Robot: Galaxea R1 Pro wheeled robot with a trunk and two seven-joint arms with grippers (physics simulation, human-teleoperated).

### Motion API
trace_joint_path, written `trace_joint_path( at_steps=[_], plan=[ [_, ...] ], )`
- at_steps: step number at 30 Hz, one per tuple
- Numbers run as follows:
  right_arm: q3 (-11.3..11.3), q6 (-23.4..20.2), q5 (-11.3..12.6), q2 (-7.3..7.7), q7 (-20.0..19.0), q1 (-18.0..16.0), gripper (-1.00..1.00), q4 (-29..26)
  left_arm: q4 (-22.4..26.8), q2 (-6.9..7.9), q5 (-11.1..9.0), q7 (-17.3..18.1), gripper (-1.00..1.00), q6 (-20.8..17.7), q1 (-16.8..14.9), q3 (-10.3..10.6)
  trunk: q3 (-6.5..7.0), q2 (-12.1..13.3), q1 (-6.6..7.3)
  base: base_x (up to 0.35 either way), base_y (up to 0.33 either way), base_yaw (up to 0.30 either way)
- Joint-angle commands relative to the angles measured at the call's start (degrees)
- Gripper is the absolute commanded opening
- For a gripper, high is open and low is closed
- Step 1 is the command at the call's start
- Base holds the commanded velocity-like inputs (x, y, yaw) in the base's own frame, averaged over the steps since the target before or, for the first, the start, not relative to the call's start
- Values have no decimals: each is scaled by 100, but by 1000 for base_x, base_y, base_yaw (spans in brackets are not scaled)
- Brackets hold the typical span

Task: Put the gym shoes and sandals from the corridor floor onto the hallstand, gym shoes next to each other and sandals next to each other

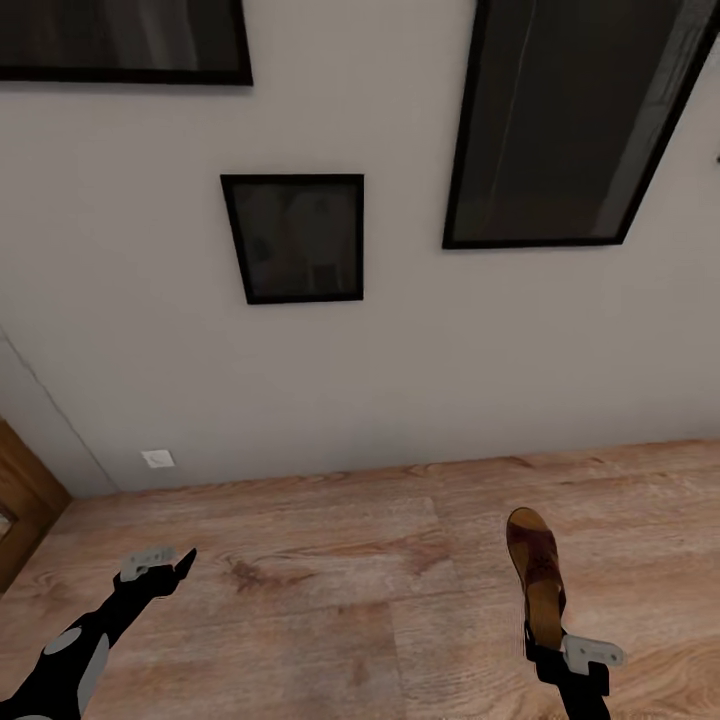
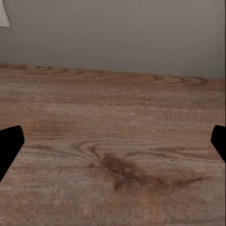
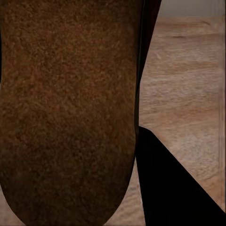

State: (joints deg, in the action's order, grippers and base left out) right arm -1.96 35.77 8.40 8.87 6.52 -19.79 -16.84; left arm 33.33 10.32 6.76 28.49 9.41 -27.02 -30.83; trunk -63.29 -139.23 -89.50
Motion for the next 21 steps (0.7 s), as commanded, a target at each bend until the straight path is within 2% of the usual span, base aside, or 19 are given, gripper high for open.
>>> trace_joint_path(
  at_steps=[1,4,21],
  plan=[
    [-24,18,57,1,-1,-3,-100,5,-2,-4,62,34,100,35,-5,-35,14,40,24,0,0,-280],
    [-24,18,57,1,-1,-6,-100,6,-2,-4,62,34,100,35,-5,-36,68,160,90,0,0,-280],
    [-24,18,57,1,-1,-5,-100,11,-2,-24,80,34,100,44,0,2,68,160,90,0,0,-281]
  ],
)
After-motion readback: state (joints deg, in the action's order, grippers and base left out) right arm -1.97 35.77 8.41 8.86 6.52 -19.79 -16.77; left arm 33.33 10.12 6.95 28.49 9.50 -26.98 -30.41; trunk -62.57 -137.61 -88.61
